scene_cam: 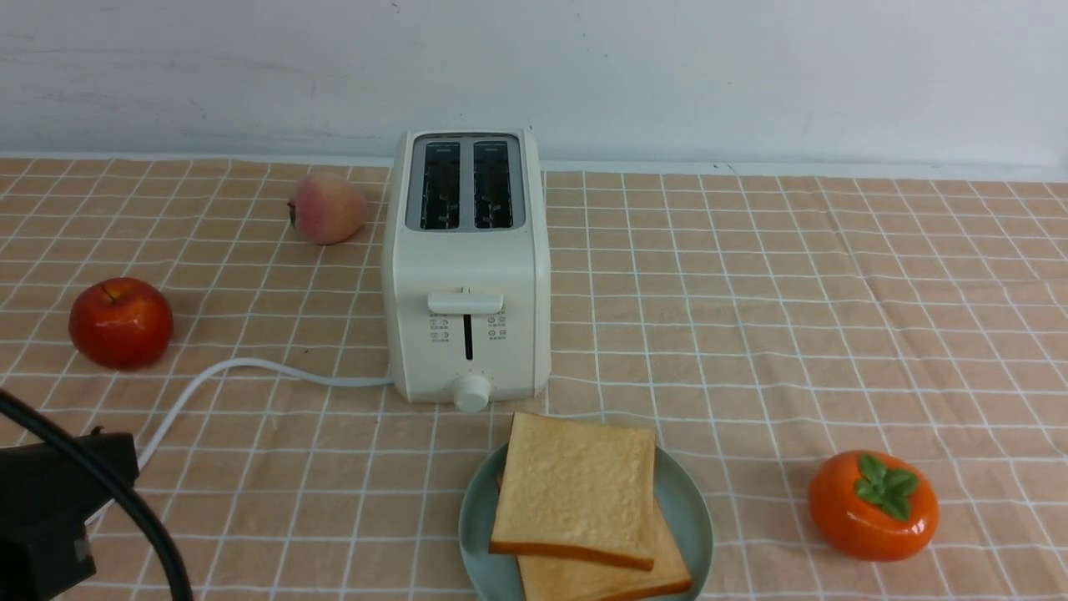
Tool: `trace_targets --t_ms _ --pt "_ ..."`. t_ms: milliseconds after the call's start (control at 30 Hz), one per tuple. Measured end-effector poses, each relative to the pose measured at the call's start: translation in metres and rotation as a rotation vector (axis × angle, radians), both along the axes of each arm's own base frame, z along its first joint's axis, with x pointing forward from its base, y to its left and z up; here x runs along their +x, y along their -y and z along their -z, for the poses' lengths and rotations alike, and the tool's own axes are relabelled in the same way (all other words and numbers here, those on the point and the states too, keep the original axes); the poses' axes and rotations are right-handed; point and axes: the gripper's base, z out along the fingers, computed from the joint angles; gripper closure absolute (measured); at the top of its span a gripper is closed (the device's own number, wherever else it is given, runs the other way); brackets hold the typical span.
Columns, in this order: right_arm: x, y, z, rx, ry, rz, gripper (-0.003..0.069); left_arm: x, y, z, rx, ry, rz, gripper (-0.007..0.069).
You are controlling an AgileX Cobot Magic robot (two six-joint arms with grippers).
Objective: Take toasted bread from bread machine on light coffee tablecloth place on plate.
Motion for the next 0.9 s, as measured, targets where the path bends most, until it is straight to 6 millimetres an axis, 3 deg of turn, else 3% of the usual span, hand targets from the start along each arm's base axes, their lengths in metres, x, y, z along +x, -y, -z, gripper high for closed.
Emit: trace_targets --t_ms 100,300,400,567,733,867,900 --pt "0.000 0.000 0.000 0.000 0.000 0.000 0.0653 -0.006 -0.001 0.003 -0.003 0.018 -0.002 0.0636" --pt "0.000 0.000 0.000 0.000 0.002 -0.001 0.0643 -0.038 -0.012 0.017 -0.020 0.184 -0.060 0.0633" --pt "0.000 0.000 0.000 0.000 0.003 -0.002 0.0641 -0.043 -0.019 0.025 -0.016 0.218 -0.147 0.0629" --pt "0.000 0.000 0.000 0.000 0.003 -0.002 0.0636 -0.046 -0.033 0.049 0.136 0.229 -0.280 0.0626" --pt "0.000 0.000 0.000 0.000 0.003 -0.002 0.0629 -0.051 -0.040 0.092 0.242 0.207 -0.329 0.0624" --pt "0.000 0.000 0.000 -0.002 0.004 -0.001 0.0626 -0.051 -0.041 0.141 0.257 0.083 -0.318 0.0621" --pt "0.000 0.000 0.000 -0.002 0.004 -0.001 0.0626 -0.051 -0.041 0.141 0.256 0.080 -0.318 0.0621"
